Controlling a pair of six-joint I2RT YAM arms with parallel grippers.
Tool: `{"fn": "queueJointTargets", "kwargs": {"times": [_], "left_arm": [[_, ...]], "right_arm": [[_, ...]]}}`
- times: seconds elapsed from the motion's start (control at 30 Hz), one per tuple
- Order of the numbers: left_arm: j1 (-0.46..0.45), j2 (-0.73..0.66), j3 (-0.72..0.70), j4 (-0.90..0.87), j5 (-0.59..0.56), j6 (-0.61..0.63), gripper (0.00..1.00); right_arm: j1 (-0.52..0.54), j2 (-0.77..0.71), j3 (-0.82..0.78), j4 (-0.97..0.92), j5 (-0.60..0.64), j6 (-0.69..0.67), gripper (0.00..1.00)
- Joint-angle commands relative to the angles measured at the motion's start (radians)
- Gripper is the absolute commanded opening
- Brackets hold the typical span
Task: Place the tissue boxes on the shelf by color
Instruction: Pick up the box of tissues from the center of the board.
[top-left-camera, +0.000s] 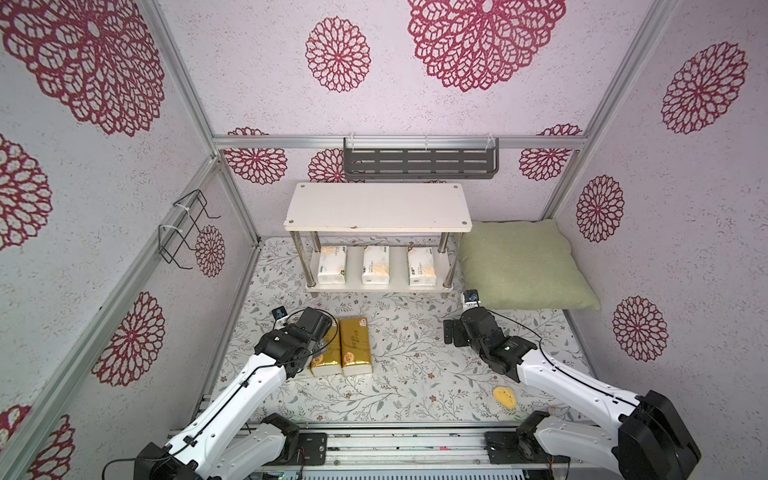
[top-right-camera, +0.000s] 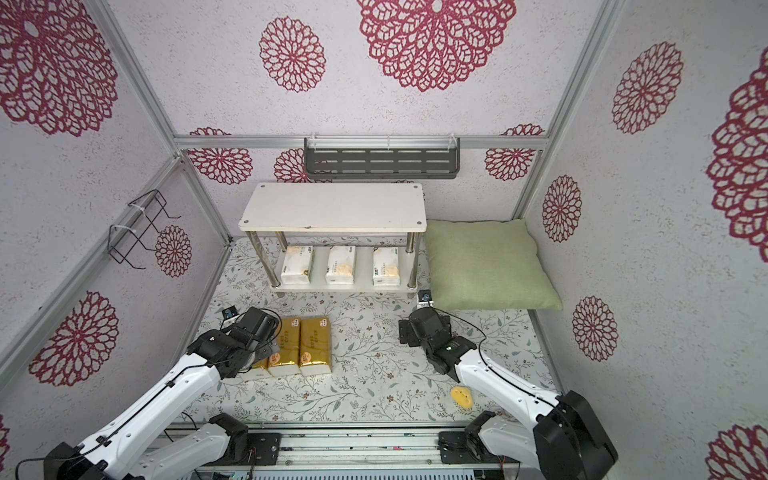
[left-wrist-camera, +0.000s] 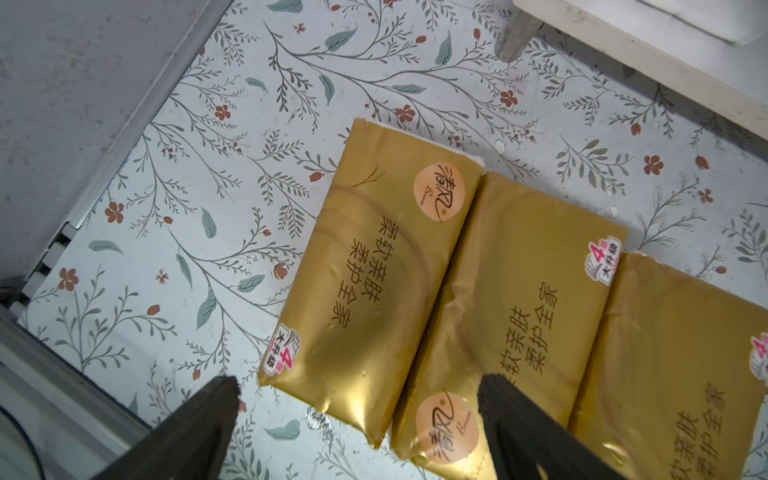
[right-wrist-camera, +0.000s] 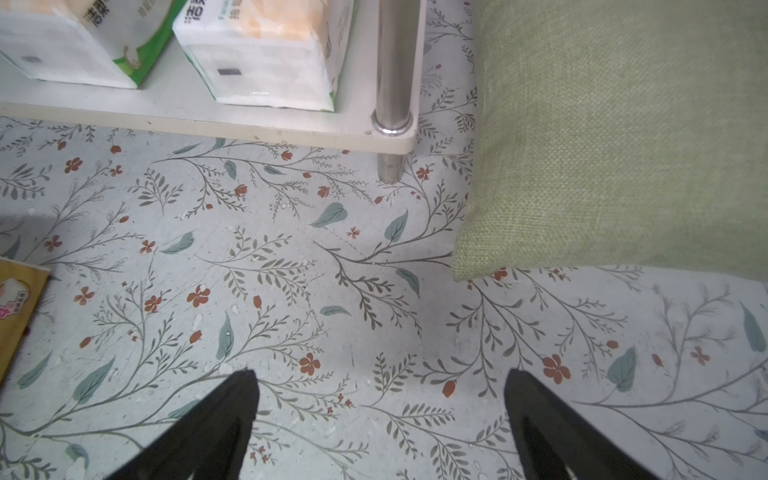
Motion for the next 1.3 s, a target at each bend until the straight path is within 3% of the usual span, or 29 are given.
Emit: {"fn": "queueJointTargets", "kwargs": {"times": [0.0, 0.4, 0.63, 1.0, 1.27], "left_arm": [[0.02, 0.013, -0.012, -0.005, 0.038, -0.008, 0.97], [0.029, 0.047, -0.098, 0.057, 0.056, -0.047, 0.97], [0.033, 0.068, -0.092, 0.027, -0.021, -0.072, 0.97], [0.133, 0.105, -0.152, 0.198, 0.07, 0.025, 0.97], [0.224, 0.159, -0.118, 0.311, 0.08, 0.091, 0.98]], "right_arm": [[0.005, -0.002, -0.003, 0.037, -0.014, -0.007, 0.99], [0.005, -0.01, -0.022, 0.043, -0.011, -0.007, 0.99], [0.005, -0.021, -0.029, 0.036, -0.007, -0.001, 0.99], [0.005, -0.021, -0.019, 0.031, -0.007, 0.0, 0.99], [0.011, 0.006, -0.007, 0.04, -0.017, 0.003, 0.99]]}}
